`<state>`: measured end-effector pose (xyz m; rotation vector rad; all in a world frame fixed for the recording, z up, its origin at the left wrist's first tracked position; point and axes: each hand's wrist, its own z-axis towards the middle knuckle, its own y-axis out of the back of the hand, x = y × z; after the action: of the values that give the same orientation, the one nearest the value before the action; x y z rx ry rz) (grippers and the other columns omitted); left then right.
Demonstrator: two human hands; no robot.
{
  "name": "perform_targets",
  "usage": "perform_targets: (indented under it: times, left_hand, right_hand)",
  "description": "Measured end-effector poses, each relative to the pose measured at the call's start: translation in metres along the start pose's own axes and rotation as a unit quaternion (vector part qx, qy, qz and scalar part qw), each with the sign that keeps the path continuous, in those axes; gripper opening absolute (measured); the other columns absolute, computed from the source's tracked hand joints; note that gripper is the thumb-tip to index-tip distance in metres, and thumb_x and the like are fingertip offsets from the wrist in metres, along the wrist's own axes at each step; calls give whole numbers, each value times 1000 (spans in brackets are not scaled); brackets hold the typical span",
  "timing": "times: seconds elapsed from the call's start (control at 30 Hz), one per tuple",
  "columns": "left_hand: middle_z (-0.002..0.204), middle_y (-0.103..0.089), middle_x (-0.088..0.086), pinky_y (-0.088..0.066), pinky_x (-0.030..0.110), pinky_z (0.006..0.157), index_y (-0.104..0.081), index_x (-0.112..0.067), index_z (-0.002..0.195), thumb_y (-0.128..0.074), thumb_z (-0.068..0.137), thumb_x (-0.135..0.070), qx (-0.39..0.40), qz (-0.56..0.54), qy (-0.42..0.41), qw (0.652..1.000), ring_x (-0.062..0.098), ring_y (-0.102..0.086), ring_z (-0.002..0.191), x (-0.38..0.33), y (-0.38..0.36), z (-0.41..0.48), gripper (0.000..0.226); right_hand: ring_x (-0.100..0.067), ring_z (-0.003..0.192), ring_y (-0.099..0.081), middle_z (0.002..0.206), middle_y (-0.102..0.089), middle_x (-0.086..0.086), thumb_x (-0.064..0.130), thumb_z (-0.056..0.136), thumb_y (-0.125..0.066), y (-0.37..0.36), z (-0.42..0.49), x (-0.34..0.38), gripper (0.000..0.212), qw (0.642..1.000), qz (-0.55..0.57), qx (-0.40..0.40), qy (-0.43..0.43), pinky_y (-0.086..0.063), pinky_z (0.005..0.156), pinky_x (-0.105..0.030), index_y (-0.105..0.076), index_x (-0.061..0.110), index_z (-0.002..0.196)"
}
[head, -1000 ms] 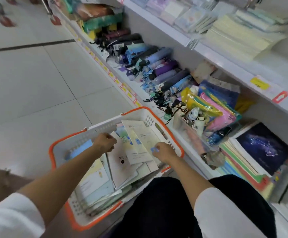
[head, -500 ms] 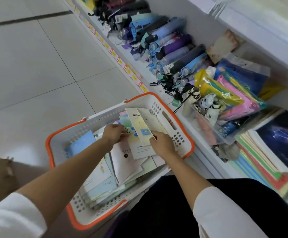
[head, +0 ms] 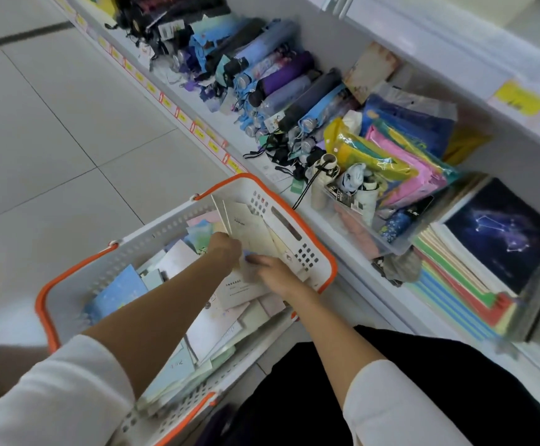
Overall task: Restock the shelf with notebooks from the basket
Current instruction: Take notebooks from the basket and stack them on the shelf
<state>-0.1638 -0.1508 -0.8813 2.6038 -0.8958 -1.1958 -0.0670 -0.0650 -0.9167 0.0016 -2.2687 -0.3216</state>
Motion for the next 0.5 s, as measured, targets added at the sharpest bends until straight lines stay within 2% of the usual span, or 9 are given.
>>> perform_targets:
  times: [0.07, 0.13, 0.17, 0.23, 0.27, 0.33, 0.4, 0.47, 0.5]
  left_hand:
    - [116, -58, 22, -45, 35, 81, -55, 4, 118, -41, 94, -2, -5, -18, 3, 1000, 36, -57, 106, -4, -4, -4, 28]
    - [123, -57, 22, -48, 41, 89, -50, 2, 124, -37, 95, -1, -8, -62, -1, 998, 36, -56, 105, -6, -2, -9, 32]
    - [123, -56, 22, -48, 44, 91, -49, 1, 125, -36, 95, -1, -10, -67, -9, 998, 35, -56, 104, -7, 1, -11, 33]
    - [123, -56, 19, -48, 48, 95, -49, -2, 126, -34, 96, -1, -2, -51, -37, 998, 33, -55, 104, -7, 10, -13, 34]
    - [124, -57, 17, -47, 49, 97, -49, -3, 128, -34, 96, -2, 3, -49, -49, 998, 33, -55, 108, -7, 14, -14, 35]
    - [126, -58, 16, -47, 51, 98, -50, -5, 130, -35, 96, -2, 20, -57, -70, 996, 34, -56, 113, -10, 23, -21, 37]
    - [127, -58, 17, -47, 52, 98, -51, -5, 130, -37, 95, -2, 41, -71, -90, 993, 35, -56, 114, -16, 28, -32, 38]
    - [127, -58, 17, -47, 52, 97, -50, -5, 131, -37, 95, -4, 49, -83, -110, 989, 37, -56, 115, -25, 30, -46, 37]
    - [127, -57, 18, -48, 50, 96, -48, -5, 132, -38, 95, -4, 45, -84, -120, 988, 38, -55, 114, -31, 31, -55, 38]
  right_hand:
    - [-25, 124, -52, 132, -59, -5, 25, 97, -51, 8, -3, -2, 37, 999, 38, -35, -11, -40, 108, -40, -59, 18, 132]
    - [-22, 130, -47, 137, -53, -2, 14, 95, -49, 17, -10, -2, 42, 996, 36, -80, -6, -41, 103, -32, -54, 15, 136]
    - [-21, 129, -46, 134, -54, 3, 14, 93, -49, 21, -16, 0, 44, 994, 30, -105, 2, -41, 96, -27, -51, 17, 137]
    - [-21, 118, -54, 111, -58, 16, 17, 89, -51, 28, -27, 4, 39, 987, 23, -156, 16, -43, 78, -24, -53, 23, 128]
    - [-21, 111, -57, 104, -59, 15, 17, 88, -51, 31, -31, 6, 40, 984, 19, -174, 19, -43, 71, -25, -53, 21, 128]
    - [-19, 101, -56, 113, -60, 3, 14, 89, -48, 34, -40, 14, 45, 982, 20, -186, 21, -40, 63, -24, -49, 16, 134]
    - [-18, 96, -55, 121, -61, -1, 10, 90, -44, 36, -51, 24, 47, 982, 23, -180, 46, -42, 65, -23, -49, 20, 135]
    - [-17, 98, -56, 120, -62, 1, 8, 90, -44, 41, -64, 34, 47, 979, 15, -185, 81, -47, 71, -22, -53, 24, 133]
    - [-16, 98, -57, 118, -63, 1, 8, 90, -46, 46, -72, 39, 43, 975, 10, -200, 94, -47, 67, -19, -55, 21, 130]
